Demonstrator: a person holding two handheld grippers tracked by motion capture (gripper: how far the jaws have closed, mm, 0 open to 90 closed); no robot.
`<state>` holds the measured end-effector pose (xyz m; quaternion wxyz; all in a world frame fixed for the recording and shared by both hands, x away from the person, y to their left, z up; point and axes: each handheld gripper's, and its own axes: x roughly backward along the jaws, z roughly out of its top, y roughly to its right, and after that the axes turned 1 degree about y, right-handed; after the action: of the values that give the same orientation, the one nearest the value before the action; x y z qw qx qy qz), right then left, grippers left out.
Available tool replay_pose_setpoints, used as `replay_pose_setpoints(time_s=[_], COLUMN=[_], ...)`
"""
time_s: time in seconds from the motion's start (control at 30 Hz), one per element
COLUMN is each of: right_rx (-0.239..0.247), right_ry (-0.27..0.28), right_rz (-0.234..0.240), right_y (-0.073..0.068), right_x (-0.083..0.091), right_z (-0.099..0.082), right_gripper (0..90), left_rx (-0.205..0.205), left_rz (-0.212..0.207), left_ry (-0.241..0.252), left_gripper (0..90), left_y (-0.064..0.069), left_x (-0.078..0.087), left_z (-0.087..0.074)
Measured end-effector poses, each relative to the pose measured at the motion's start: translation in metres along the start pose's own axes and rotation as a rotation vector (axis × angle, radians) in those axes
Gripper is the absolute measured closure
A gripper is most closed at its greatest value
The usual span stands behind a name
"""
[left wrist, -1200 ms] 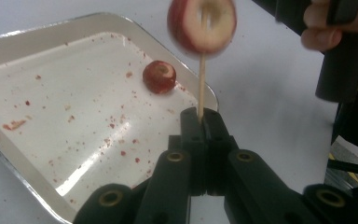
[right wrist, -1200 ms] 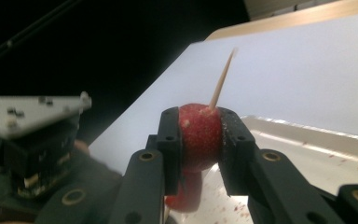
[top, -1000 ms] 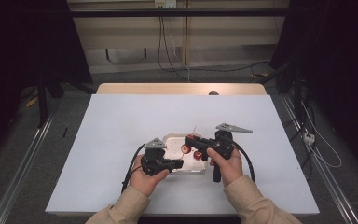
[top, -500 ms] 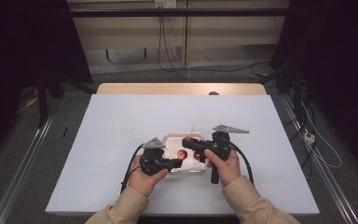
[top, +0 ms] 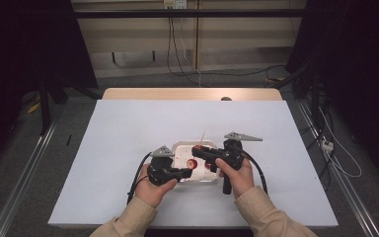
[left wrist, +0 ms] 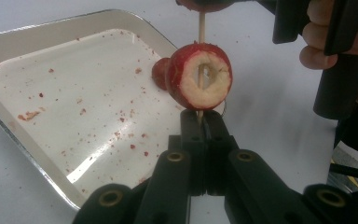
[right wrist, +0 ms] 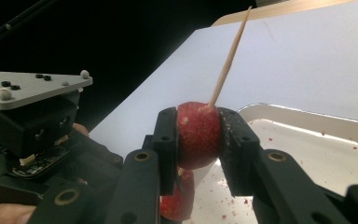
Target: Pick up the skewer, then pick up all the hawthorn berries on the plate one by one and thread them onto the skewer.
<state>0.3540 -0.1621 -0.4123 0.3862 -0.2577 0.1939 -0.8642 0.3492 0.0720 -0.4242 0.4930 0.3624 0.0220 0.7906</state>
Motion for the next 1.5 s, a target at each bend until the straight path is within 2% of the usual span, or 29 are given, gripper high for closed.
replay_pose_setpoints(time_s=[0.03, 0.1, 0.17, 0.3, 0.57, 0.63, 0.67, 0.73, 0.97, 1.03, 1.13, 1.17, 1.23, 1.27, 1.4, 1.5], right_rx=[0.0, -0.008, -0.006, -0.012, -0.014, -0.021, -0.021, -0.025, -0.046, -0.043, -0.062, -0.058, -0.048, -0.048, -0.04, -0.041], right_ry=[0.0, -0.006, -0.015, -0.022, -0.073, -0.078, -0.083, -0.085, -0.067, -0.048, -0.033, -0.034, -0.033, -0.033, -0.027, -0.003], right_rz=[0.003, 0.007, 0.005, 0.009, 0.005, 0.007, 0.016, 0.043, 0.045, 0.03, 0.034, 0.037, 0.023, 0.015, 0.003, -0.006], right_y=[0.0, -0.001, -0.001, -0.003, -0.004, -0.003, -0.003, -0.004, -0.001, 0.0, 0.003, 0.003, 0.002, 0.002, 0.003, 0.005], right_x=[0.0, 0.0, 0.0, -0.001, -0.007, -0.008, -0.009, -0.01, -0.008, -0.005, -0.004, -0.004, -0.004, -0.004, -0.001, 0.004], right_z=[0.0, 0.0, -0.002, -0.004, -0.008, -0.01, -0.011, -0.013, -0.008, -0.007, -0.004, -0.005, -0.005, -0.005, -0.003, 0.001], right_gripper=[67.3, 56.1, 57.5, 52.4, 51.7, 56.3, 64.2, 73.8, 74.4, 74.4, 74.3, 73.1, 57.1, 52.7, 42.6, 41.2], left_rx=[0.0, 0.004, 0.002, 0.002, 0.007, 0.008, 0.008, 0.015, 0.012, 0.014, 0.012, 0.013, 0.011, 0.014, 0.019, 0.014], left_rz=[0.006, 0.006, 0.007, 0.005, 0.004, 0.006, 0.009, 0.006, 0.006, 0.0, -0.004, 0.0, 0.004, 0.003, 0.012, 0.015], left_ry=[0.004, 0.011, 0.016, 0.015, 0.042, 0.047, 0.041, 0.039, 0.013, 0.006, 0.003, 0.002, 0.0, -0.001, 0.005, -0.015], left_gripper=[89.6, 89.6, 89.6, 89.6, 89.6, 89.5, 89.5, 89.6, 89.5, 89.5, 89.6, 89.5, 89.5, 89.5, 89.5, 89.5], left_y=[0.0, -0.001, -0.001, -0.001, -0.003, -0.002, -0.003, -0.004, -0.002, -0.002, -0.002, -0.002, -0.003, -0.004, -0.006, -0.007], left_x=[0.0, 0.0, 0.001, 0.001, 0.001, 0.002, 0.002, 0.002, 0.001, 0.0, 0.0, 0.0, 0.0, 0.0, 0.002, 0.001], left_z=[0.0, 0.0, 0.0, 0.0, 0.002, 0.002, 0.002, 0.001, 0.0, -0.001, -0.001, -0.001, -0.002, -0.002, -0.002, -0.003])
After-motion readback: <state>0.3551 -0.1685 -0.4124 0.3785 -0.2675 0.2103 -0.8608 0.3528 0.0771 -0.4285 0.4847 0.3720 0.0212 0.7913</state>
